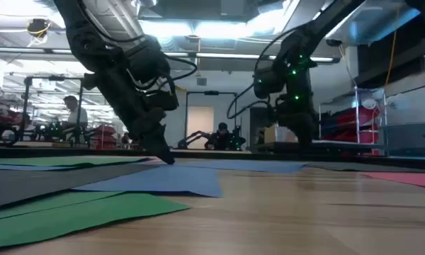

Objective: Organize paper
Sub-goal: Move the blue paper to the top center of the table

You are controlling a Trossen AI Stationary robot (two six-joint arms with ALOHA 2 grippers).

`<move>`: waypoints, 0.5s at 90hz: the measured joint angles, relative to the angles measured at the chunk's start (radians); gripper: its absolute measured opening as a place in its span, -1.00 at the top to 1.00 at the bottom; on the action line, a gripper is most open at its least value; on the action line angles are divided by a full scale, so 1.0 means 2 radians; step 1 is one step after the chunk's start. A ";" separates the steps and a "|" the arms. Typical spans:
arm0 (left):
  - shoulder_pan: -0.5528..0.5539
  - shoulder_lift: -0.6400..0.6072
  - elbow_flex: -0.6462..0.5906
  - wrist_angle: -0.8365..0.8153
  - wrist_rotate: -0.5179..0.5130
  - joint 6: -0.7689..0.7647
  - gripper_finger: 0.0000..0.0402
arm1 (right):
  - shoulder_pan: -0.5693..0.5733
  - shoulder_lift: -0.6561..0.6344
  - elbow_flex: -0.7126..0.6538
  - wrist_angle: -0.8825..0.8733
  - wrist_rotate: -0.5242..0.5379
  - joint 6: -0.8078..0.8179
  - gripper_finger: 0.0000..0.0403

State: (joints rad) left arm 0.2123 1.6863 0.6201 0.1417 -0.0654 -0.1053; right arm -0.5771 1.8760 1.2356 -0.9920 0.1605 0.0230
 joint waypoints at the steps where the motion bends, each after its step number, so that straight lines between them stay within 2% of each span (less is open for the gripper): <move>1: 0.000 0.000 0.000 0.000 0.000 0.000 1.00 | -0.001 0.001 -0.001 -0.001 0.000 0.000 1.00; 33: -0.001 0.000 -0.001 0.001 0.000 0.000 1.00 | -0.024 0.013 -0.020 0.028 0.002 -0.003 1.00; 45: -0.001 0.001 -0.001 0.001 0.000 0.000 1.00 | -0.027 0.013 -0.020 0.030 -0.018 -0.010 1.00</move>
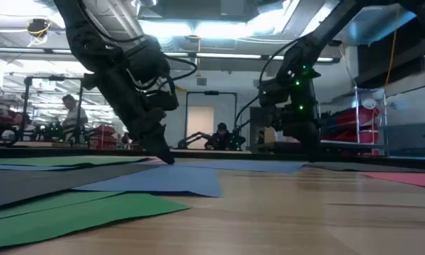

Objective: Organize paper
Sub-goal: Move the blue paper to the top center of the table

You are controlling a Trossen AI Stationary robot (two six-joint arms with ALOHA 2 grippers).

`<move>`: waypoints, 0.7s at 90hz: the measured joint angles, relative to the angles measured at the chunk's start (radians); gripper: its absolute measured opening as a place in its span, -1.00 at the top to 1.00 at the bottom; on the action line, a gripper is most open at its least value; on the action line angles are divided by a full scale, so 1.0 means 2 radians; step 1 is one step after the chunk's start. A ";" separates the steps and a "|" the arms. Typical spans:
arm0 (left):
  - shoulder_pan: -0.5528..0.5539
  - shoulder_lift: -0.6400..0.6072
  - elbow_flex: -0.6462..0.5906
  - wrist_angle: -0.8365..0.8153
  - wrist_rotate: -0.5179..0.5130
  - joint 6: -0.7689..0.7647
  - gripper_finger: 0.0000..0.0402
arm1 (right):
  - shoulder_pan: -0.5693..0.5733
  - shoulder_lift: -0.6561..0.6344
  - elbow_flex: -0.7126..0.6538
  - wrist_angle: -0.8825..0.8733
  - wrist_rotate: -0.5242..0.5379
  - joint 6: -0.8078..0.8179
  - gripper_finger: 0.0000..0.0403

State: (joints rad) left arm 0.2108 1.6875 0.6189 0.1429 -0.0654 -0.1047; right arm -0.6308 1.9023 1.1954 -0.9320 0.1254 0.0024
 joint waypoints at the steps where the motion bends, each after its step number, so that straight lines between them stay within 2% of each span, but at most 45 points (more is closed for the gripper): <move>1: 0.000 0.000 0.000 0.000 0.000 0.000 1.00 | 0.000 0.000 0.000 0.000 -0.002 0.000 1.00; 19: 0.000 0.000 0.000 0.000 0.000 0.000 1.00 | 0.001 0.000 0.000 0.031 -0.005 -0.004 1.00; 39: 0.000 0.000 0.000 0.000 0.000 -0.002 1.00 | 0.016 0.000 0.001 0.082 -0.047 -0.004 1.00; 63: 0.000 0.000 0.000 0.000 0.001 0.000 1.00 | 0.034 0.000 0.001 0.202 -0.071 -0.003 1.00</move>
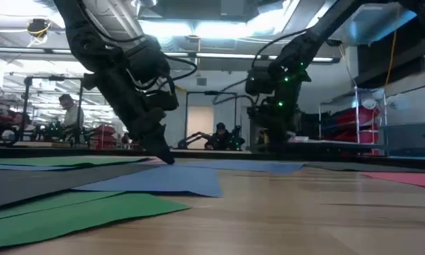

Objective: Organize paper
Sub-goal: Move the blue paper to the top center of the table

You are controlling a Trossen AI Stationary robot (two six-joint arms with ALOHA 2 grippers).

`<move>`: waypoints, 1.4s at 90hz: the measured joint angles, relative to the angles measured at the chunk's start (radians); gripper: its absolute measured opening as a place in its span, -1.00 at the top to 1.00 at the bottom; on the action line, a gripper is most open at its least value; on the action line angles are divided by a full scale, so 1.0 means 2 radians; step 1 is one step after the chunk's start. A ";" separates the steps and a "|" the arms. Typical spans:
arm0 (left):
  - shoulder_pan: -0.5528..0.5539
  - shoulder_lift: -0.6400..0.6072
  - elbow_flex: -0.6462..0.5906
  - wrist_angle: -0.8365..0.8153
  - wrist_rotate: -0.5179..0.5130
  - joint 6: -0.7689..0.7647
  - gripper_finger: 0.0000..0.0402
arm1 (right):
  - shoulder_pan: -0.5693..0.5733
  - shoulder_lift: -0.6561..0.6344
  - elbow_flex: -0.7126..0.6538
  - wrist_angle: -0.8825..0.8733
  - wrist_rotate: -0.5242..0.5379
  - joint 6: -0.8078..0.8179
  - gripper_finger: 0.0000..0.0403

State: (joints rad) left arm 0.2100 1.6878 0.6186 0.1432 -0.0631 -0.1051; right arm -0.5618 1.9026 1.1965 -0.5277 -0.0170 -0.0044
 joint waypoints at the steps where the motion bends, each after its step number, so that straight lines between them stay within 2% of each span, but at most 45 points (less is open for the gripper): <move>1: 0.000 0.000 0.000 0.000 0.000 0.000 1.00 | 0.000 0.000 0.000 0.005 -0.002 0.000 1.00; 13: -0.003 0.000 0.000 0.002 -0.001 0.000 1.00 | -0.001 0.004 0.003 0.037 -0.015 0.013 1.00; 30: -0.016 0.000 -0.001 0.005 0.003 0.000 1.00 | -0.001 0.044 0.037 0.018 -0.031 0.015 1.00; 51: -0.032 0.000 0.000 0.004 0.000 -0.001 1.00 | -0.001 0.101 0.119 -0.036 -0.033 0.013 1.00; 82: -0.046 0.000 0.000 0.005 0.001 -0.006 1.00 | -0.009 0.142 0.224 -0.091 -0.036 -0.002 1.00; 126: -0.047 0.000 0.000 0.005 0.000 -0.011 1.00 | -0.013 0.146 0.234 -0.127 -0.020 -0.026 1.00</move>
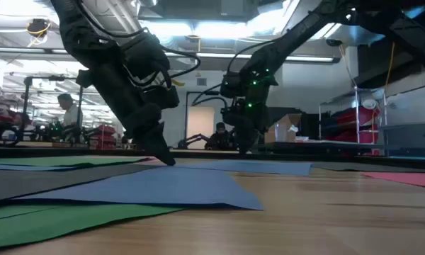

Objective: Organize paper
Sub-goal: Move the blue paper to the top center of the table

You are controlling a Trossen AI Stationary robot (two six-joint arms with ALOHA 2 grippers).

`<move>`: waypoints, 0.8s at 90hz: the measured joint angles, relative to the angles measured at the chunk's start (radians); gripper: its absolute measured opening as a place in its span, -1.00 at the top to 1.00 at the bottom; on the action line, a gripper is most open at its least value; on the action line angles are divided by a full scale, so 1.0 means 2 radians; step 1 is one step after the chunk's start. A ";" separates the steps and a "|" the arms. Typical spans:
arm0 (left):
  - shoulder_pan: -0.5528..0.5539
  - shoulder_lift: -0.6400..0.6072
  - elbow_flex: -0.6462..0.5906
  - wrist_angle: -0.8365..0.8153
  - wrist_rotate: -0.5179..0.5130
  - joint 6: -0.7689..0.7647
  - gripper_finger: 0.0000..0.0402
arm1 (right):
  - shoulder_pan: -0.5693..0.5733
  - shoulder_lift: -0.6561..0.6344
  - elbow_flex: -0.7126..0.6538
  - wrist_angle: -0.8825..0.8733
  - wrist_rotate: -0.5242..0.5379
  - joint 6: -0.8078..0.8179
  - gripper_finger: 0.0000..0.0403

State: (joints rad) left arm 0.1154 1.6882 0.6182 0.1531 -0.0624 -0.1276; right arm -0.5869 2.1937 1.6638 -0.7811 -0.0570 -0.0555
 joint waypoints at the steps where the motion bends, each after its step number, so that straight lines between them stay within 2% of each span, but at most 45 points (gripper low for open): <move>1: 0.000 0.000 0.000 0.000 0.000 0.000 1.00 | 0.000 0.000 0.000 -0.002 0.000 0.000 1.00; 29: -0.016 -0.011 0.000 0.006 0.003 -0.004 1.00 | -0.002 0.005 0.000 -0.004 -0.025 0.002 1.00; 54: -0.043 -0.106 0.014 -0.029 0.004 -0.015 1.00 | -0.006 0.009 0.000 -0.020 -0.027 -0.001 1.00; 72: -0.069 -0.140 0.021 -0.083 0.003 -0.023 1.00 | -0.003 0.009 0.000 -0.022 -0.075 -0.004 1.00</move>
State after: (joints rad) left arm -0.0233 1.4078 0.6604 -0.0129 -0.0557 -0.1736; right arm -0.5925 2.2112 1.6630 -0.8245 -0.2072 -0.0640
